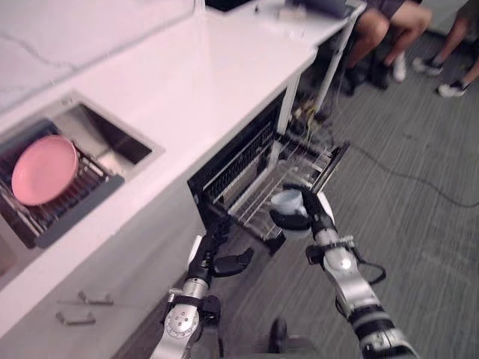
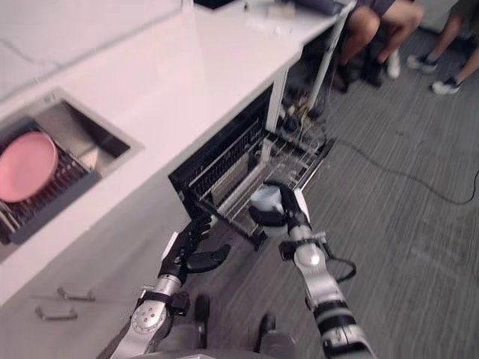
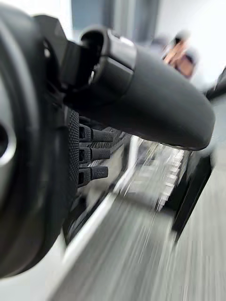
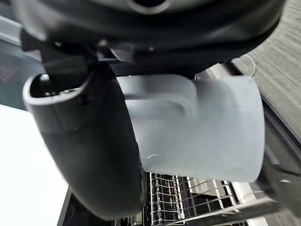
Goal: Walk over to the sink, pick up the cup, carry it to the dishwasher, place the cup inside the dishwasher, then close the dishwasher door
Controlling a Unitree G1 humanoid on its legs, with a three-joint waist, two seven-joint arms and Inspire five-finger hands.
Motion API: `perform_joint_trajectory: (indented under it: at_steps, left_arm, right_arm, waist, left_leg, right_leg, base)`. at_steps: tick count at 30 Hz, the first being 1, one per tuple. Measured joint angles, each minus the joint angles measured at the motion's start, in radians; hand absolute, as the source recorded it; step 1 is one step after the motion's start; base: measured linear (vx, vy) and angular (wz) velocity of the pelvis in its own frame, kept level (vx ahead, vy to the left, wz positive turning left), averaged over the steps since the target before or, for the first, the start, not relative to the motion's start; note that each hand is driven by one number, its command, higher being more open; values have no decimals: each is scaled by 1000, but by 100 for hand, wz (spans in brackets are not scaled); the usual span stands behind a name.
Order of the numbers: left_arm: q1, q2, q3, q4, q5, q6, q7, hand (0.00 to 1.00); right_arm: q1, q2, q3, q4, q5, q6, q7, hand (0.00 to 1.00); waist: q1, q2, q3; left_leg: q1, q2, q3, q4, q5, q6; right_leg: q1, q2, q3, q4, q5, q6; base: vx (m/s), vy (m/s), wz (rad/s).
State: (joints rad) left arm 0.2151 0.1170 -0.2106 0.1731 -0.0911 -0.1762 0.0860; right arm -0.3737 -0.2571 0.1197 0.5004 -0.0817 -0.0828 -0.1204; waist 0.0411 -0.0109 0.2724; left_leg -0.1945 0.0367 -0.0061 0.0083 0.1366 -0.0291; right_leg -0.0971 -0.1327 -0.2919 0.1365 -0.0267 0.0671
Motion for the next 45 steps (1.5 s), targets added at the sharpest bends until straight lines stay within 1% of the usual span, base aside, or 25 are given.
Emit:
perform_joint_trajectory:
  at_steps: [1, 3, 4, 5, 6, 10, 11, 15, 18, 19, 22, 24, 26, 28, 30, 32, 34, 36, 37, 38, 39, 40, 42, 43, 45]
  left_arm:
    - [-8, 1, 17, 2, -9, 0, 2, 90]
    - [-26, 2, 46, 32, -15, -2, 19, 90]
    - [-28, 1, 57, 39, -19, -2, 26, 90]
    - [-32, 2, 72, 48, -32, -2, 38, 90]
    - [-39, 2, 93, 68, -40, -3, 47, 90]
    - [-71, 3, 120, 141, -57, -3, 74, 90]
    - [-85, 1, 122, 160, -65, -4, 80, 90]
    - [-129, -3, 124, 228, -86, -7, 83, 90]
    - [-148, -5, 125, 239, -87, -7, 90, 90]
    - [-162, -9, 125, 245, -87, -8, 93, 90]
    - [-181, -10, 125, 261, -87, -11, 108, 90]
    - [-181, -12, 125, 263, -87, -12, 110, 90]
    - [-181, -14, 125, 263, -87, -12, 110, 90]
    - [-179, -14, 127, 264, -87, -11, 110, 90]
    - [-167, -15, 140, 264, -87, -10, 108, 90]
    - [-152, -14, 148, 264, -87, -7, 105, 90]
    - [-132, -14, 154, 266, -85, -3, 98, 90]
    - [-98, -12, 177, 275, -85, 1, 83, 90]
    - [-90, -12, 184, 280, -85, 4, 81, 90]
    - [-79, -9, 192, 306, -85, 6, 79, 90]
    - [-75, -9, 195, 319, -85, 10, 79, 90]
    - [-58, -19, 214, 361, -82, 25, 74, 90]
    - [-50, -22, 215, 382, -82, 29, 72, 90]
    - [-34, -29, 225, 388, -82, 32, 67, 90]
    - [-27, -36, 232, 390, -82, 32, 67, 90]
  right_arm:
    - [-51, -21, -1, 41, -1, 2, -10, 30]
    - [-162, -72, -8, 142, -2, 12, -43, 30]
    - [-193, -81, -8, 167, -2, 15, -47, 30]
    - [-253, -96, -8, 210, -2, 21, -59, 30]
    - [-306, -112, -8, 248, -1, 25, -70, 30]
    - [-425, -153, -24, 339, 1, 30, -97, 30]
    - [-454, -157, -41, 367, 2, 31, -107, 90]
    - [-525, -171, -45, 488, 3, 39, -118, 90]
    - [-530, -171, -49, 525, 17, 51, -118, 90]
    - [-530, -171, -57, 543, 23, 59, -118, 90]
    - [-530, -166, -78, 534, 64, 64, -121, 90]
    - [-524, -157, -102, 480, 94, 65, -125, 90]
    - [-476, -144, -125, 328, 101, 63, -143, 90]
    - [-415, -123, -139, 194, 101, 56, -148, 90]
    - [-288, -75, -144, -4, 100, 37, -150, 90]
    - [-178, -24, -145, -142, 97, 15, -149, 90]
    - [-75, 27, -146, -247, 96, 11, -146, 90]
    - [74, 85, -153, -367, 95, 9, -137, 90]
    - [111, 96, -154, -395, 93, 9, -132, 90]
    - [180, 112, -155, -446, 88, 9, -118, 90]
    - [207, 117, -154, -470, 88, 9, -115, 90]
    - [294, 135, -156, -559, 88, 6, -98, 90]
    - [337, 143, -156, -620, 88, -2, -91, 90]
    - [369, 147, -153, -681, 87, -25, -72, 90]
    - [386, 150, -153, -713, 82, -43, -62, 90]
  waist:
    - [10, 5, 26]
    - [36, 28, 60]
    - [39, 34, 75]
    - [45, 41, 103]
    - [56, 45, 121]
    - [72, 53, 148]
    - [79, 54, 163]
    - [88, 61, 174]
    - [96, 67, 180]
    - [104, 71, 182]
    - [108, 71, 183]
    - [104, 71, 183]
    - [100, 69, 184]
    - [96, 61, 190]
    - [87, 41, 196]
    - [76, 29, 189]
    - [63, 14, 181]
    - [46, -16, 160]
    - [42, -25, 153]
    - [33, -42, 137]
    - [28, -49, 132]
    - [13, -60, 84]
    - [12, -63, 53]
    - [9, -64, 33]
    - [9, -62, 10]
  left_leg:
    - [-17, 0, -15, 5, 2, 4]
    - [-67, -1, -29, -1, 25, 10]
    - [-72, -1, -31, -5, 31, 10]
    - [-82, -3, -38, -10, 43, 11]
    - [-101, -4, -43, -12, 52, 10]
    - [-147, -7, -65, -37, 87, 3]
    - [-153, -8, -68, -39, 89, 4]
    - [-185, -16, -78, -37, 98, 12]
    - [-193, -16, -82, -36, 98, 12]
    - [-196, -15, -83, -34, 97, 11]
    - [-200, -14, -84, -33, 97, 10]
    - [-199, -13, -83, -32, 96, 9]
    - [-193, -10, -82, -32, 95, 8]
    - [-166, -9, -81, -35, 93, 5]
    - [-111, -6, -78, -41, 81, -1]
    - [-80, -6, -74, -48, 70, 0]
    - [-45, -6, -66, -64, 57, 0]
    - [-11, -7, -62, -77, 44, 1]
    - [-4, -6, -61, -76, 40, -1]
    - [15, -6, -61, -75, 36, -2]
    - [26, -7, -60, -75, 32, -2]
    - [32, -16, -66, -68, 24, -7]
    - [39, -20, -67, -68, 22, -9]
    - [68, -25, -80, -62, 17, -15]
    - [74, -33, -97, -49, 6, -17]
  right_leg:
    - [-18, -6, -14, 24, -9, -1]
    - [-71, -20, -44, 68, -24, -4]
    - [-78, -23, -49, 76, -27, -5]
    - [-93, -28, -61, 94, -33, -5]
    - [-115, -31, -65, 108, -35, -6]
    - [-170, -37, -79, 130, -40, -8]
    - [-177, -39, -82, 133, -41, -8]
    - [-214, -51, -89, 162, -57, -9]
    - [-220, -51, -93, 165, -62, -10]
    - [-224, -51, -93, 168, -64, -11]
    - [-230, -50, -93, 175, -69, -13]
    - [-230, -49, -92, 176, -70, -15]
    - [-225, -46, -90, 176, -72, -17]
    - [-199, -45, -90, 175, -77, -16]
    - [-146, -42, -89, 169, -88, -16]
    - [-117, -41, -87, 159, -97, -14]
    - [-90, -39, -81, 148, -108, -10]
    - [-50, -33, -81, 120, -109, -5]
    - [-40, -32, -81, 113, -107, -4]
    - [-14, -32, -83, 102, -107, -1]
    - [1, -31, -84, 93, -107, 0]
    - [33, -25, -100, 57, -102, 7]
    - [53, -25, -108, 35, -100, 11]
    - [108, -26, -129, 5, -97, 15]
    - [139, -26, -153, -12, -97, 15]
  base:
    - [-151, -4, 41]
    - [-146, -1, 48]
    - [-92, 7, 36]
    - [-73, -1, 21]
    - [-65, -8, 17]
    - [-17, -14, 17]
    - [15, -28, 8]
    - [27, -36, 9]
    - [25, -55, 5]
    - [17, -62, 2]
    - [11, -62, 0]
    - [6, -66, -2]
    - [7, -67, -3]
    - [17, -60, -1]
    - [40, -69, -1]
    - [39, -58, -6]
    - [60, -55, -9]
    - [97, -47, -5]
    - [142, -53, -2]
    - [134, -50, 1]
    - [193, -76, 10]
    - [158, -65, 12]
    - [165, -63, 19]
    - [139, -53, 28]
    - [75, -40, 38]
